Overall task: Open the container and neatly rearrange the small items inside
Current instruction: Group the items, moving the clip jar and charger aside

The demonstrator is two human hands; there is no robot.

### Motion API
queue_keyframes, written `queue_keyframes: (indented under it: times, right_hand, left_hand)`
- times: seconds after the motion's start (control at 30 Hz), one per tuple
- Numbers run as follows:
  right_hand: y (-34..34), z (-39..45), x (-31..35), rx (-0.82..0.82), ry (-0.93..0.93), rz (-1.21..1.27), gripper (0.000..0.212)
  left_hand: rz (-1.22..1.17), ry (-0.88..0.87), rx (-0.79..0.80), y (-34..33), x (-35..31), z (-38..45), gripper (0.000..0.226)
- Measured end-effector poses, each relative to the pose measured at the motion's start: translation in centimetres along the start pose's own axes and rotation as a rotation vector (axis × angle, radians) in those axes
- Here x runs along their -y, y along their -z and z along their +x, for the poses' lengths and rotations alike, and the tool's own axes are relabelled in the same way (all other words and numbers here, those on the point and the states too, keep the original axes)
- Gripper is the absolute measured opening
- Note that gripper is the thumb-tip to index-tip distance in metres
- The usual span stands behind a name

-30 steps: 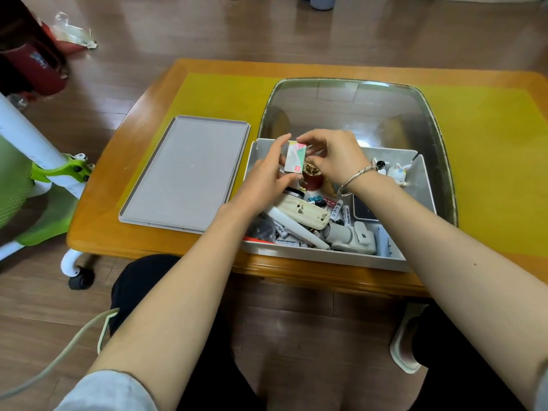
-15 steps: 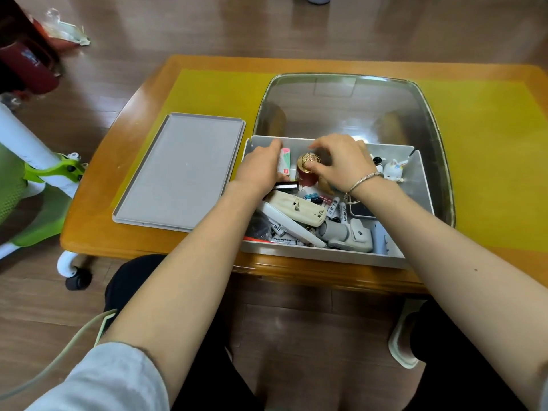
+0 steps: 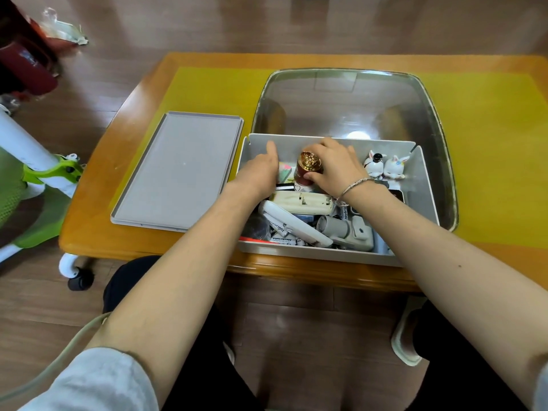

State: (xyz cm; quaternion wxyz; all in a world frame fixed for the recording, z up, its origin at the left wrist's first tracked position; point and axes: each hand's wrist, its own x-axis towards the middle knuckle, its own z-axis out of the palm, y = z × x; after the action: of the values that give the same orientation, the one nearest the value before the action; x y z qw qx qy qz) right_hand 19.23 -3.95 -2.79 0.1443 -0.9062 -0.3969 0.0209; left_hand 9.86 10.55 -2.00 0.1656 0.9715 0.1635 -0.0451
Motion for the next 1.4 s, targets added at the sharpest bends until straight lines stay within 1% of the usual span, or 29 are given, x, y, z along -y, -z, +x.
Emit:
queue_keyframes:
  times: [0.03, 0.1, 0.2, 0.27, 0.37, 0.5, 0.6, 0.7, 0.77, 0.87, 0.97, 1.07, 1.27, 1.4]
  right_hand:
    - [0.0, 0.0, 0.0, -0.003, -0.004, 0.000, 0.046]
    - [0.1, 0.0, 0.0, -0.001, -0.007, 0.000, 0.046]
    - [0.2, 0.1, 0.0, 0.012, -0.014, -0.005, 0.048]
    - [0.4, 0.1, 0.0, 0.020, -0.020, -0.005, 0.048]
    - [0.4, 0.2, 0.0, 0.030, -0.026, -0.001, 0.047]
    - [0.2, 0.1, 0.5, 0.055, -0.020, -0.017, 0.046]
    - [0.1, 0.1, 0.6, 0.072, -0.014, -0.022, 0.047]
    - [0.1, 0.1, 0.4, 0.064, -0.018, -0.009, 0.047]
    - [0.1, 0.1, 0.3, 0.062, -0.016, -0.005, 0.047]
    - [0.1, 0.1, 0.4, 0.064, -0.003, 0.000, 0.047]
    - [0.2, 0.1, 0.3, 0.068, 0.005, 0.005, 0.051]
    - [0.4, 0.1, -0.2, 0.069, 0.011, -0.009, 0.055]
    - [0.2, 0.2, 0.0, 0.054, -0.011, 0.053, 0.051]
    - [0.0, 0.3, -0.1, 0.034, -0.038, 0.063, 0.053]
  left_hand:
    - [-0.024, 0.004, 0.005, -0.3, 0.1, -0.1, 0.035]
    - [-0.066, 0.001, 0.068, -1.0, 0.3, 0.2, 0.033]
    - [-0.063, 0.008, 0.203, -1.8, 0.7, 1.1, 0.040]
    - [-0.053, 0.017, 0.256, -2.0, 0.8, 1.3, 0.045]
    - [-0.067, 0.033, 0.291, -2.0, 0.8, 1.0, 0.048]
    - [-0.074, 0.028, 0.341, -1.9, 0.6, 0.3, 0.045]
    - [-0.089, 0.023, 0.346, -1.6, 0.4, -0.3, 0.044]
    - [-0.037, 0.037, 0.342, -1.3, -0.1, -0.6, 0.044]
    - [-0.011, 0.032, 0.320, -1.4, -0.2, -0.8, 0.043]
    - [-0.043, 0.016, 0.283, -1.5, 0.0, -1.2, 0.042]
    - [-0.023, -0.020, 0.296, -1.6, 0.2, -1.1, 0.043]
    - [-0.012, -0.008, 0.308, -1.5, 0.1, -0.7, 0.045]
    - [-0.003, -0.015, 0.304, -1.6, 0.3, -0.7, 0.048]
    - [0.045, -0.038, 0.297, -1.6, 0.1, -0.7, 0.049]
